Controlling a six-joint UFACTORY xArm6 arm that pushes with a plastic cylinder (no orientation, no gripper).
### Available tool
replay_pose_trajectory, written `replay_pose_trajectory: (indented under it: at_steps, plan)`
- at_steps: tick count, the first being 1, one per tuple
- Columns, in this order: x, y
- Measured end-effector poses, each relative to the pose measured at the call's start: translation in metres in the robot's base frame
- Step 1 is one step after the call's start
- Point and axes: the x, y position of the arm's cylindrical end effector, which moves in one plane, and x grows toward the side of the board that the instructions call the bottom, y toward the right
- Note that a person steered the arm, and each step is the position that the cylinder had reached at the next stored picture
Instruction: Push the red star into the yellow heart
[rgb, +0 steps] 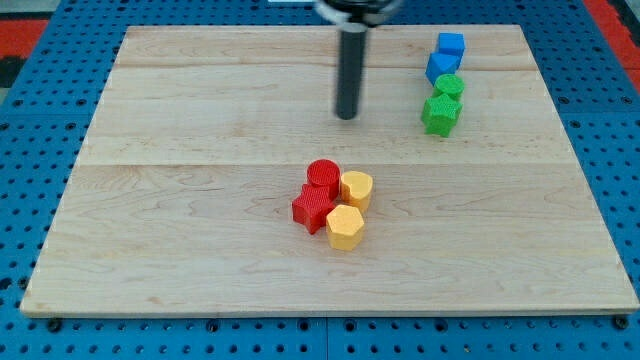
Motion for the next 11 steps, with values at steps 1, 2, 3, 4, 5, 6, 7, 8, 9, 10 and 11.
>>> replay_pose_trajectory:
  at_steps: [1, 2, 3, 4, 5, 6, 7, 8, 9, 10, 11]
  plan:
    - [0.027, -0.073]
    - [0.07, -0.129]
    - [0.096, -0.15]
    - [0.109, -0.14]
    - [0.137, -0.082]
    - [0.139, -0.063]
    - [0.139, -0.055]
    - [0.136, -0.027]
    - [0.126, 0.004]
    - [0.117, 0.016]
    - [0.113, 0.012]
